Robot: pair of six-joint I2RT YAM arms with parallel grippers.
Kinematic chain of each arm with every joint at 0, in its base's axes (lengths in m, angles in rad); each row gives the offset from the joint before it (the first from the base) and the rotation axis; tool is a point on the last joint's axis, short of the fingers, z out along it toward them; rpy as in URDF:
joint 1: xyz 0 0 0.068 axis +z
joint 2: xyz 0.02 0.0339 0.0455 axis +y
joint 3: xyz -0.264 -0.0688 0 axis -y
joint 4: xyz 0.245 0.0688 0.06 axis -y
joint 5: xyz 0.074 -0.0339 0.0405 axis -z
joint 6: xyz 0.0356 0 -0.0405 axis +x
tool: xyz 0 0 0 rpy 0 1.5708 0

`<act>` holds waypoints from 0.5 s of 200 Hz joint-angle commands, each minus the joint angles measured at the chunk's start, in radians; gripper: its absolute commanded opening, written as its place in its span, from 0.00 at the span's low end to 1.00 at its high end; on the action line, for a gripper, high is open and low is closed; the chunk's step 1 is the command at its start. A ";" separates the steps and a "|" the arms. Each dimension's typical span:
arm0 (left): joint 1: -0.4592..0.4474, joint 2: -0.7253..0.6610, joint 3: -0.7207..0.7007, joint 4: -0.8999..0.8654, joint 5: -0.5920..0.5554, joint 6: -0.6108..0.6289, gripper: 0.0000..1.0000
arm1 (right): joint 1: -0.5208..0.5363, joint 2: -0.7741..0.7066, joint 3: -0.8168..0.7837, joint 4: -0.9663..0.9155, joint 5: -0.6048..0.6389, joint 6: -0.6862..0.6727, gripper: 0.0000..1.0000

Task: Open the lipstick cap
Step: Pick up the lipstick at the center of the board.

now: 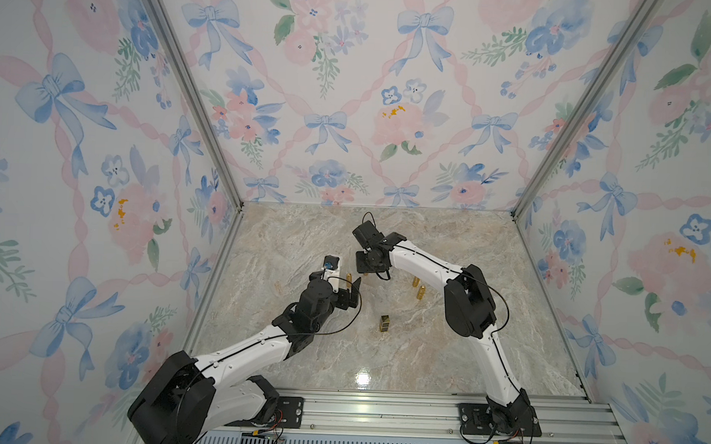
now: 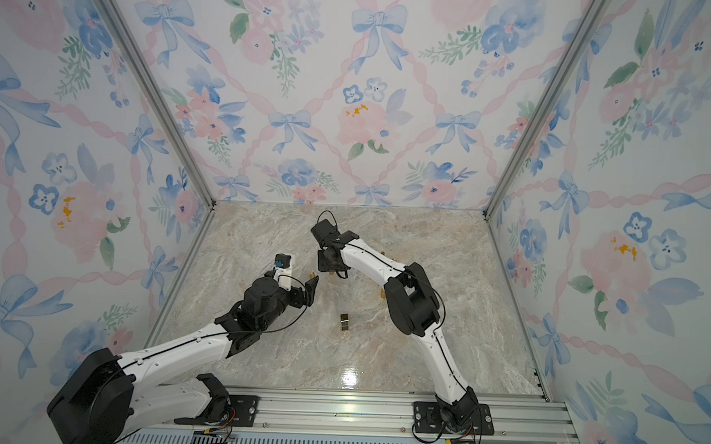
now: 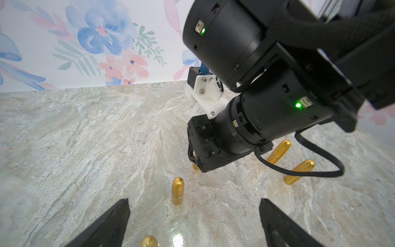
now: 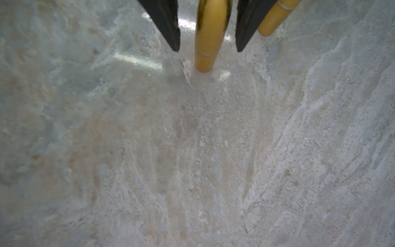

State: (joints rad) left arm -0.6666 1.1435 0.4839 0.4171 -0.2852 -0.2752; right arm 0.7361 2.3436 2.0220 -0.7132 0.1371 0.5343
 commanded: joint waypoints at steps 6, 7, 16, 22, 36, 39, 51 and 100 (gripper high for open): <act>0.007 -0.006 -0.003 -0.001 -0.024 -0.023 0.98 | 0.013 0.041 0.029 -0.010 0.032 -0.020 0.42; 0.007 -0.007 -0.003 -0.001 -0.024 -0.023 0.98 | 0.013 0.042 0.029 -0.010 0.032 -0.019 0.41; 0.007 -0.009 -0.006 -0.001 -0.029 -0.024 0.98 | 0.012 0.046 0.031 -0.008 0.031 -0.021 0.41; 0.006 -0.011 -0.007 -0.002 -0.032 -0.024 0.98 | 0.012 0.049 0.033 -0.009 0.031 -0.022 0.40; 0.008 -0.010 -0.007 -0.001 -0.035 -0.024 0.98 | 0.012 0.060 0.041 -0.014 0.029 -0.023 0.38; 0.008 -0.010 -0.006 -0.001 -0.034 -0.024 0.98 | 0.011 0.062 0.043 -0.014 0.029 -0.023 0.38; 0.009 -0.009 -0.007 -0.001 -0.034 -0.026 0.98 | 0.012 0.063 0.043 -0.012 0.029 -0.026 0.36; 0.009 -0.008 -0.005 -0.002 -0.039 -0.022 0.98 | 0.013 0.060 0.045 -0.014 0.029 -0.037 0.24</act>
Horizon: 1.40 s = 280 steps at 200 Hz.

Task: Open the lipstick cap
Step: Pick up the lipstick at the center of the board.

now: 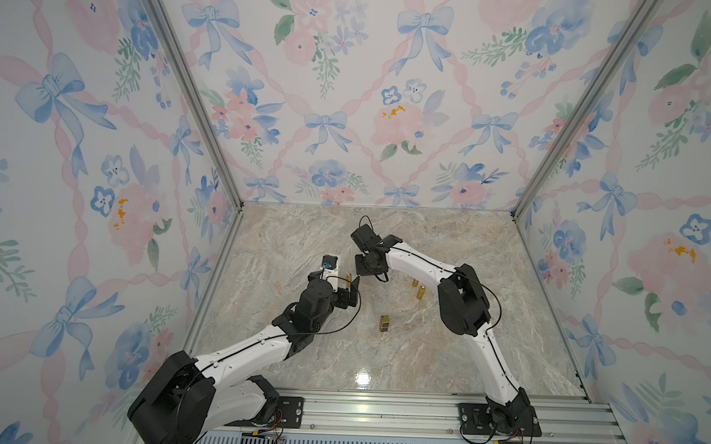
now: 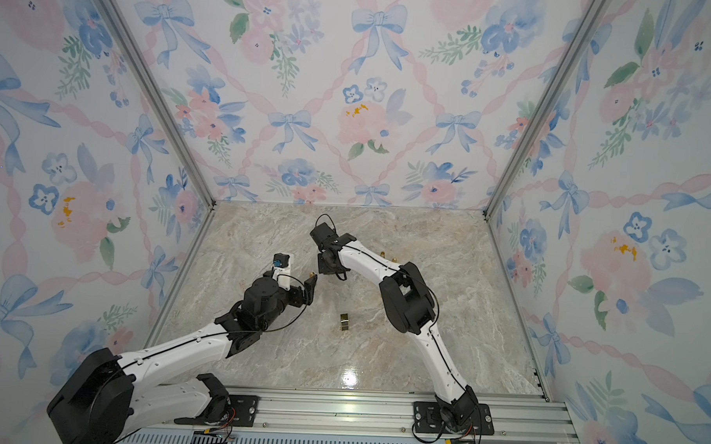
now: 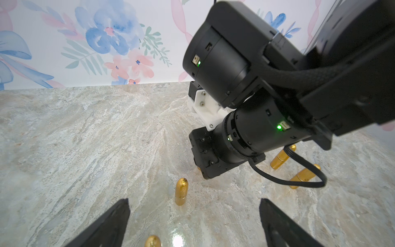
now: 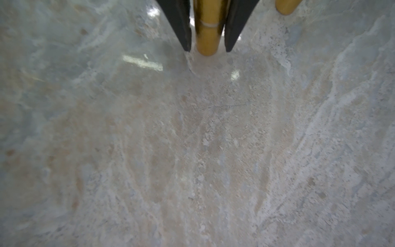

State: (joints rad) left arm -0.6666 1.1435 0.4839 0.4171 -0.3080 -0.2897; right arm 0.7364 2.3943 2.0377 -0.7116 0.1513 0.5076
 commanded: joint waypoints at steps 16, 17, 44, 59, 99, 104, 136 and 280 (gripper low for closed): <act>0.010 -0.008 -0.003 -0.001 -0.018 -0.006 0.98 | 0.012 -0.005 0.023 -0.014 0.014 -0.015 0.23; 0.010 -0.008 -0.003 -0.001 -0.018 -0.006 0.98 | 0.012 -0.006 0.023 -0.015 0.014 -0.017 0.23; 0.010 -0.008 -0.001 -0.001 -0.016 0.001 0.98 | 0.012 -0.052 -0.003 -0.018 0.003 -0.029 0.22; 0.010 -0.010 0.001 -0.001 -0.012 0.009 0.98 | 0.008 -0.096 -0.039 -0.008 -0.018 -0.034 0.21; 0.010 -0.025 0.005 -0.001 0.026 0.048 0.98 | -0.005 -0.263 -0.163 0.006 -0.062 -0.054 0.21; 0.010 -0.025 0.006 -0.002 0.035 0.057 0.98 | -0.006 -0.285 -0.179 0.006 -0.066 -0.058 0.22; 0.007 -0.026 0.012 0.001 0.099 0.102 0.98 | -0.022 -0.415 -0.266 -0.020 -0.139 -0.076 0.22; -0.031 0.023 -0.040 0.163 0.471 0.312 0.70 | -0.005 -0.735 -0.446 -0.134 -0.461 -0.059 0.23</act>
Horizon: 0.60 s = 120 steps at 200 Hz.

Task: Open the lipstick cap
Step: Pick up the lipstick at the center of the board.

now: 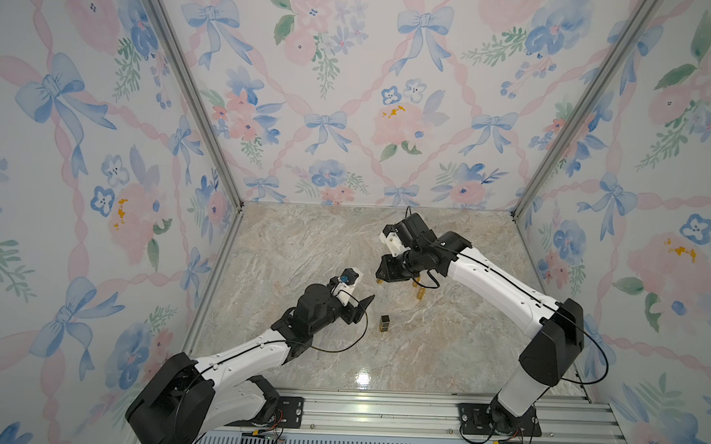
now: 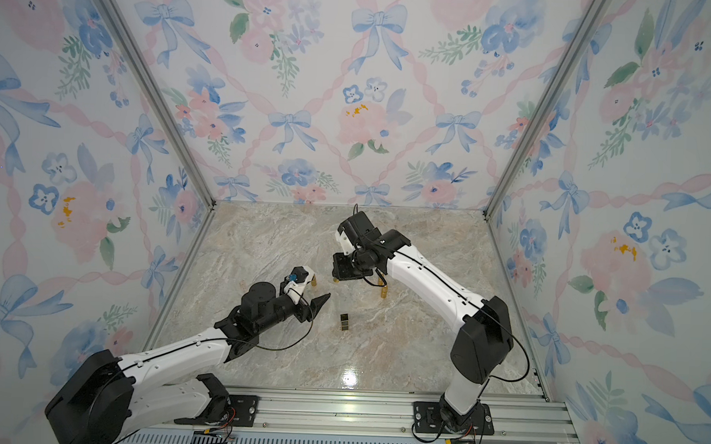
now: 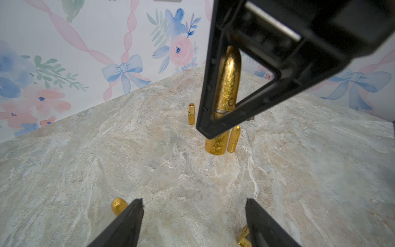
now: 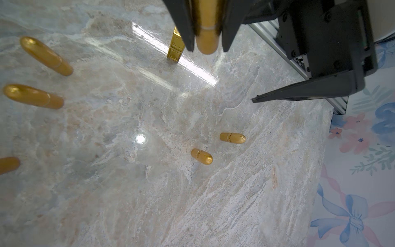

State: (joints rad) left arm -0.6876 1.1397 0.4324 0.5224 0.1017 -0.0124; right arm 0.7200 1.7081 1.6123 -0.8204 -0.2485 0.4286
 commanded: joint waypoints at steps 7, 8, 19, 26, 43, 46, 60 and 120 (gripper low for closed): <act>-0.014 0.033 0.015 0.067 0.067 0.034 0.68 | 0.011 -0.048 -0.028 -0.024 -0.066 0.026 0.23; -0.014 0.034 0.016 0.069 0.068 0.034 0.68 | 0.011 -0.048 -0.029 -0.023 -0.068 0.027 0.23; -0.020 0.041 0.020 0.085 0.073 0.031 0.63 | 0.013 -0.078 -0.044 -0.009 -0.085 0.038 0.23; -0.021 0.044 0.021 0.095 0.074 0.026 0.62 | 0.015 -0.084 -0.052 0.000 -0.098 0.044 0.23; -0.023 0.050 0.021 0.125 0.089 0.020 0.60 | 0.018 -0.094 -0.065 0.016 -0.110 0.054 0.24; -0.023 0.051 0.021 0.131 0.091 0.018 0.60 | 0.019 -0.094 -0.069 0.021 -0.111 0.056 0.24; -0.024 0.058 0.026 0.147 0.104 0.011 0.58 | 0.019 -0.097 -0.087 0.043 -0.121 0.072 0.24; -0.039 0.086 0.048 0.180 0.122 -0.004 0.45 | 0.027 -0.091 -0.121 0.092 -0.158 0.096 0.23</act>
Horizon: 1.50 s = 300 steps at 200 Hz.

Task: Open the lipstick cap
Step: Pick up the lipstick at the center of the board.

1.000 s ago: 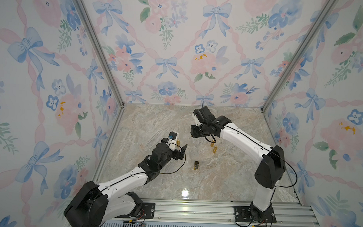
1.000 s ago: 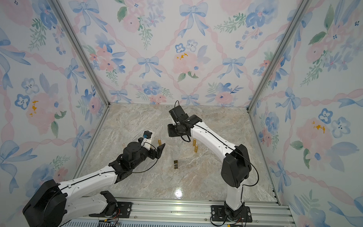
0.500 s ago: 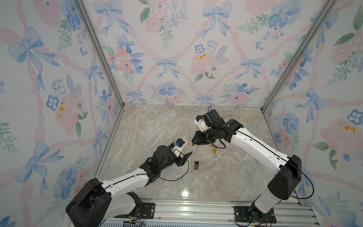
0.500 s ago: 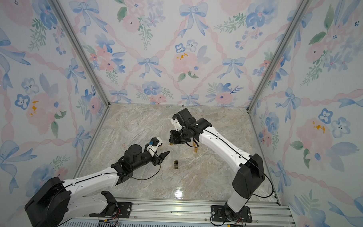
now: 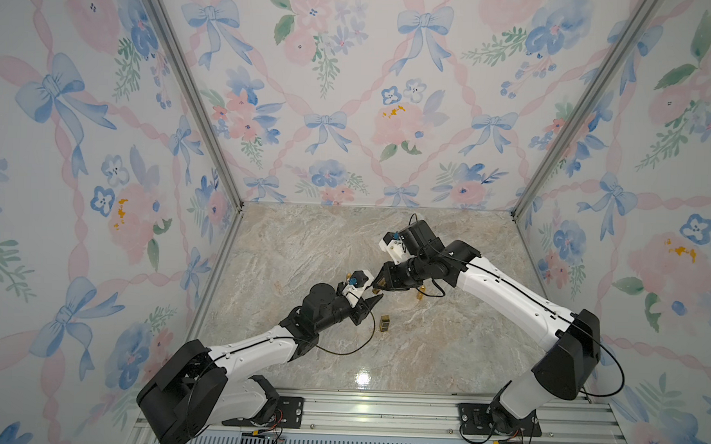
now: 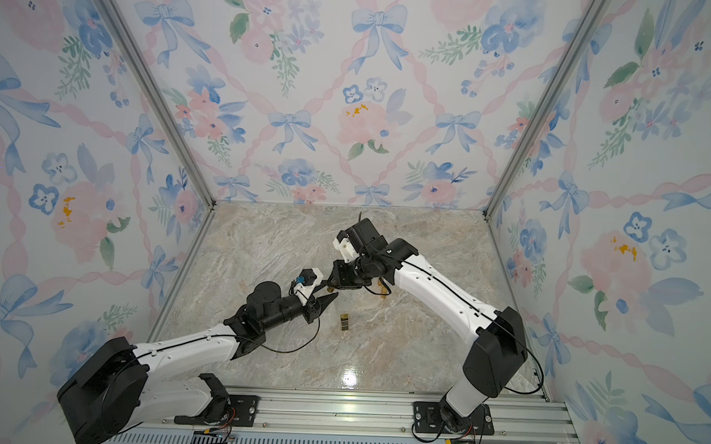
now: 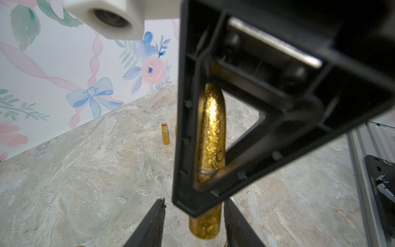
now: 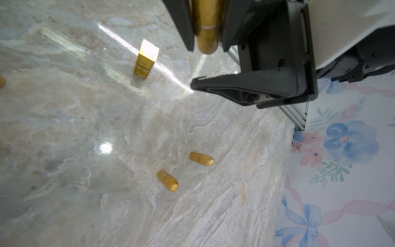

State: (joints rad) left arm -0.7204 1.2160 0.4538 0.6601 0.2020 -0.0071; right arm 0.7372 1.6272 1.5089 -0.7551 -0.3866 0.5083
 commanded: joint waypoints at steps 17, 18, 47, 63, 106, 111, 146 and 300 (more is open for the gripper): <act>-0.007 0.013 0.028 0.050 0.020 -0.014 0.41 | 0.011 -0.010 -0.023 0.030 -0.019 0.016 0.23; -0.008 0.013 0.029 0.051 0.021 -0.014 0.41 | 0.011 -0.010 -0.024 0.030 -0.019 0.015 0.23; -0.009 0.011 0.031 0.064 0.024 -0.030 0.38 | 0.010 -0.012 -0.031 0.032 -0.009 0.013 0.23; -0.011 0.013 0.031 0.067 0.019 -0.032 0.33 | 0.010 -0.011 -0.033 0.035 -0.011 0.016 0.23; -0.011 0.010 0.021 0.068 -0.008 -0.046 0.09 | 0.011 -0.024 -0.031 0.043 -0.005 0.016 0.23; -0.010 0.010 0.019 0.067 -0.012 -0.047 0.06 | 0.011 -0.025 -0.029 0.045 -0.005 0.019 0.23; -0.012 0.005 0.007 0.067 -0.026 -0.052 0.00 | 0.011 -0.032 -0.014 0.041 0.014 0.011 0.28; -0.013 -0.005 -0.013 0.065 -0.059 -0.076 0.00 | 0.010 -0.029 0.029 0.045 0.119 -0.048 0.33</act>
State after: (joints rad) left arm -0.7258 1.2259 0.4522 0.6952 0.1532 -0.0647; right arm 0.7368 1.5913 1.5066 -0.7017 -0.2981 0.4831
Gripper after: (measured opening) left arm 0.199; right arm 0.352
